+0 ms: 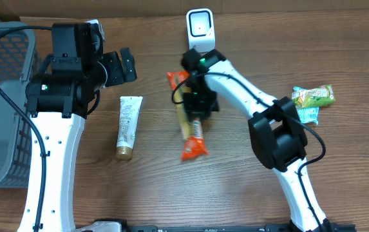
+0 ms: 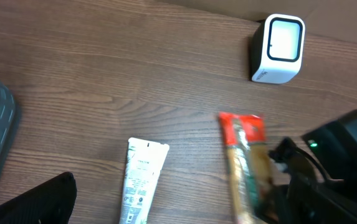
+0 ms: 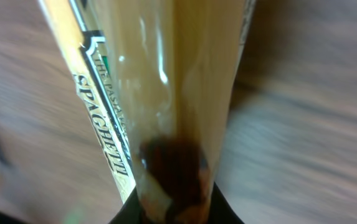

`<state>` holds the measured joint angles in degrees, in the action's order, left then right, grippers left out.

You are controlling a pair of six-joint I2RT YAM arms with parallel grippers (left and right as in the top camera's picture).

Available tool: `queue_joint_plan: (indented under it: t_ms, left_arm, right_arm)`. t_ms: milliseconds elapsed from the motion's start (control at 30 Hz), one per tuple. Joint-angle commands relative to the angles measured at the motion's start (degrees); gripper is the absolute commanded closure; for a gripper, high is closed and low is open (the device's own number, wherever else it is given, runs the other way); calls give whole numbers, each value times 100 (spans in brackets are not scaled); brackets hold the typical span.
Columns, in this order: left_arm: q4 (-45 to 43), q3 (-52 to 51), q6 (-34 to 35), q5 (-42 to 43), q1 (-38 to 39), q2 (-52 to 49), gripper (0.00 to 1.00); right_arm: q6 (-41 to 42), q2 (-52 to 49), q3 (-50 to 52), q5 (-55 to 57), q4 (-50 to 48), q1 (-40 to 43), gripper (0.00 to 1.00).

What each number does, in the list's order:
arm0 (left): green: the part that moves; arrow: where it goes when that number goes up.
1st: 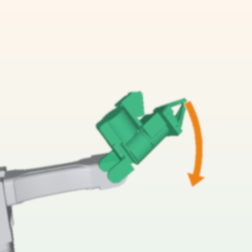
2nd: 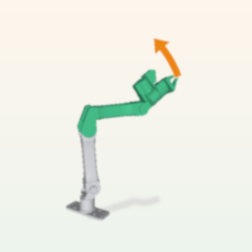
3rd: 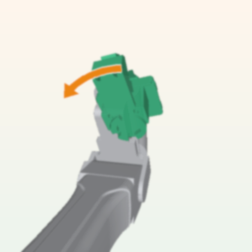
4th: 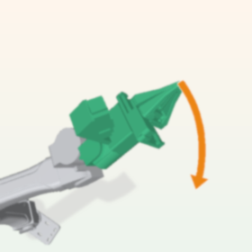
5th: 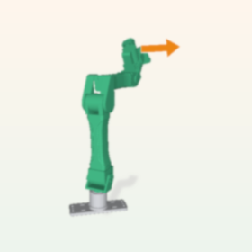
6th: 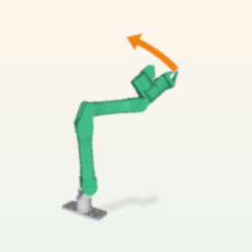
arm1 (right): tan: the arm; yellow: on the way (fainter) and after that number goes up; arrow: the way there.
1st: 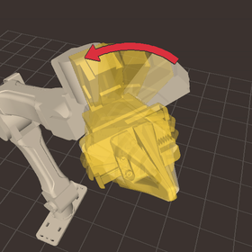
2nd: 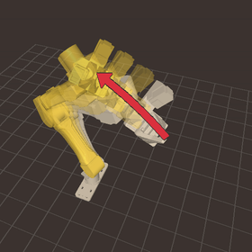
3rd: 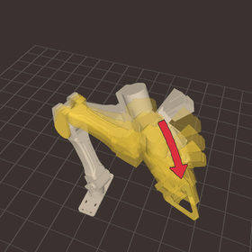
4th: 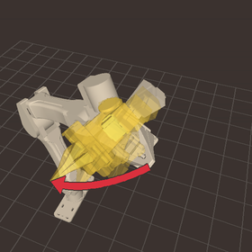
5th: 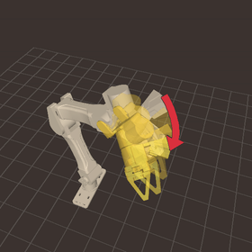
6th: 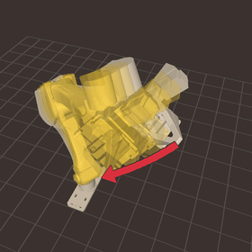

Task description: Scan the item barcode

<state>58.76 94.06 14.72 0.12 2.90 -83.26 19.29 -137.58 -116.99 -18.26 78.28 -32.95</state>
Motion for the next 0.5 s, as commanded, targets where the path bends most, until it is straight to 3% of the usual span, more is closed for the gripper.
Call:
queue_joint_plan:
  t_ms: [0, 33, 200, 467]
  left_arm:
    - [-7, 48, 72, -72, 13, 2, 0]
    - [-7, 48, 72, -72, 13, 2, 0]
    - [-7, 48, 72, -72, 13, 2, 1]
    - [-7, 48, 72, -72, 13, 2, 0]
  right_arm:
    - [-894, -44, 136, 1523, 702, 369, 58]
    - [-892, -44, 122, 1882, 756, 422, 53]
    - [-894, -42, -496, 2553, 1034, 570, 50]
    - [-1344, -42, -1517, 2647, 1318, 79, 47]
